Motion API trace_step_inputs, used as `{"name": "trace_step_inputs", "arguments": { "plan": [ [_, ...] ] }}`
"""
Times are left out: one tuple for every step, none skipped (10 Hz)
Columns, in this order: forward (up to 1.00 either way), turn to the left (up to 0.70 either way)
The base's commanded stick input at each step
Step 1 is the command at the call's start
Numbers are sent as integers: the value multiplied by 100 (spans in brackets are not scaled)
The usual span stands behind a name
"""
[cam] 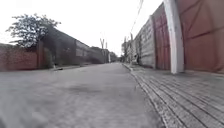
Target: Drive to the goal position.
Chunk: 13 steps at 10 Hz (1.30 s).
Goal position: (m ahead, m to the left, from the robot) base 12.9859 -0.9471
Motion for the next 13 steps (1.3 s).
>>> {"name": "trace_step_inputs", "arguments": {
  "plan": [
    [100, 0],
    [100, -3],
    [100, -33],
    [100, -39],
    [100, -40],
    [100, -5],
    [100, 0],
    [100, 0],
    [100, 0],
    [100, 0],
    [100, 0],
    [100, 0],
    [100, 0]
  ]
}}
